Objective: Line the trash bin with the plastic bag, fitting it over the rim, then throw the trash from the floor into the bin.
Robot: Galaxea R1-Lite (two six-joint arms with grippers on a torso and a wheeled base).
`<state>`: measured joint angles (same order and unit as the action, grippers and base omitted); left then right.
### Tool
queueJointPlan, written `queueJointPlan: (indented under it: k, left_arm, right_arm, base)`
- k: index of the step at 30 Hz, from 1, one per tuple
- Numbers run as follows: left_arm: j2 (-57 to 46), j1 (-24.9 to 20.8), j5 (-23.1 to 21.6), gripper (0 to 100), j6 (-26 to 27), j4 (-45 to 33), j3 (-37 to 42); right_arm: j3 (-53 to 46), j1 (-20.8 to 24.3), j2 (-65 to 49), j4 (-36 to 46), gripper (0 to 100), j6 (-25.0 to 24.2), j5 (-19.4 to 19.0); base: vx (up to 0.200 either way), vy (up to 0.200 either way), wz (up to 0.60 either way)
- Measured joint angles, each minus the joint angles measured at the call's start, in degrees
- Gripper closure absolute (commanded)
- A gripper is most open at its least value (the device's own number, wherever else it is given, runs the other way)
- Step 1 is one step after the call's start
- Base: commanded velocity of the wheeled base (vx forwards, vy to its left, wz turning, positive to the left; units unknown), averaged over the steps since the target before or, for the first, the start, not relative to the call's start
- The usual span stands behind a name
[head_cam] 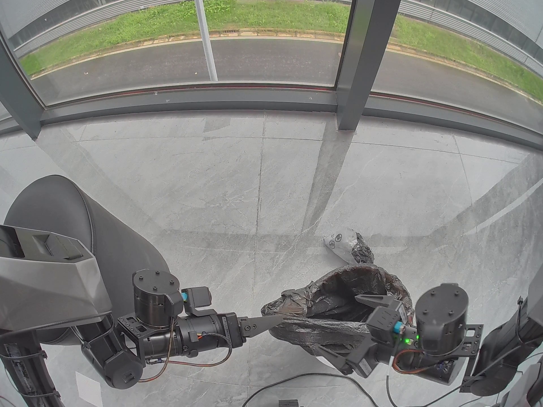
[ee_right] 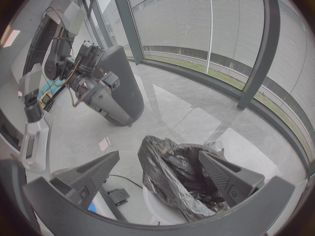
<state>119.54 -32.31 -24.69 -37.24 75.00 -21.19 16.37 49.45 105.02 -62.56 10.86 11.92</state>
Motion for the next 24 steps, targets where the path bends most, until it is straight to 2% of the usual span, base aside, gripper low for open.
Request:
queueJointPlan:
  k: [1,2,9,17,24]
  left_arm:
    - [0.1,0.0,0.0,0,-0.1,0.1,0.0]
    - [0.2,0.0,0.0,0,-0.1,0.2,0.0]
    - [0.4,0.0,0.0,0,-0.1,0.2,0.1]
    - [0.7,0.0,0.0,0,-0.1,0.3,0.0]
    - [0.9,0.0,0.0,0,0.0,0.3,0.0]
  right_arm:
    - [-5.9,-0.7,0.5,-5.6,0,1.5,-0.9]
    - [-8.3,-0.8,0.7,-7.5,0,1.9,-1.2]
    - [-12.6,-0.9,1.3,-9.8,0,2.1,-1.9]
    - [-13.5,-1.6,4.2,-11.0,0,1.4,-2.5]
    - [-12.4,-3.4,12.3,-23.6,0,0.9,-2.8]
  base:
    - [0.0,0.0,0.0]
    - [0.0,0.0,0.0]
    - [0.0,0.0,0.0]
    - [0.0,0.0,0.0]
    - [0.0,0.0,0.0]
